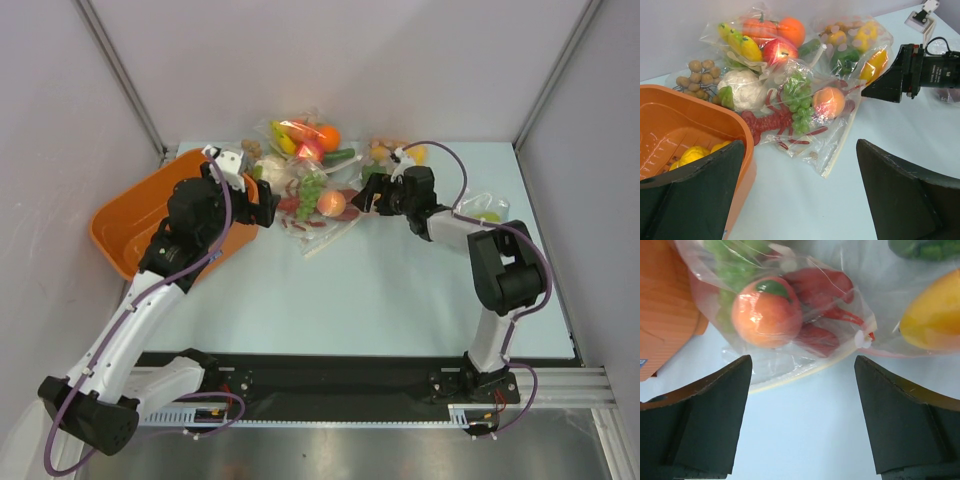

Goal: Open the zip-top bag and remove the fake food

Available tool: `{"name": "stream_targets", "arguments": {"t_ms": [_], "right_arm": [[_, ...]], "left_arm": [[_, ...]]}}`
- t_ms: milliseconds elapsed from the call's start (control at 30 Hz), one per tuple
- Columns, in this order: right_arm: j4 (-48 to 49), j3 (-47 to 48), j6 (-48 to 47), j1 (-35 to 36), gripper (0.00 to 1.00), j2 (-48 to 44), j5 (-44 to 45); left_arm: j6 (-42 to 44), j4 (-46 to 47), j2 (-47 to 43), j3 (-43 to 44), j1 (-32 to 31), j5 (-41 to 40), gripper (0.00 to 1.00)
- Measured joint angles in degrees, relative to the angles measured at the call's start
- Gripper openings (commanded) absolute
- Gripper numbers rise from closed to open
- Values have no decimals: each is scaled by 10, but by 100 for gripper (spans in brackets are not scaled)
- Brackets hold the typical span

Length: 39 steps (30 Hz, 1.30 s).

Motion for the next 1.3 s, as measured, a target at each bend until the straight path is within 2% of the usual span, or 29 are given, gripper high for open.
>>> {"name": "stream_targets", "arguments": {"t_ms": [300,600,700,1000,1067,1133,1233,1300], "right_arm": [[22,-3,30,-2,82,63,12],[82,-3,53,1,71,113,0],[104,-2,58,9,64,126,-4],[159,-1,69,18,36,136,3],[171,-1,67,18,18,137,5],[185,-1,73,17,9,137,4],[214,-2,78,18,0,137,0],[233,-6,79,18,0,137,0]], "left_arm": [[0,0,7,0,0,0,100],[0,0,9,0,0,0,100],[0,0,9,0,0,0,100],[0,0,9,0,0,1,100],[0,0,9,0,0,2,100],[0,0,9,0,0,3,100],[0,0,10,0,0,5,100],[0,0,11,0,0,6,100]]}}
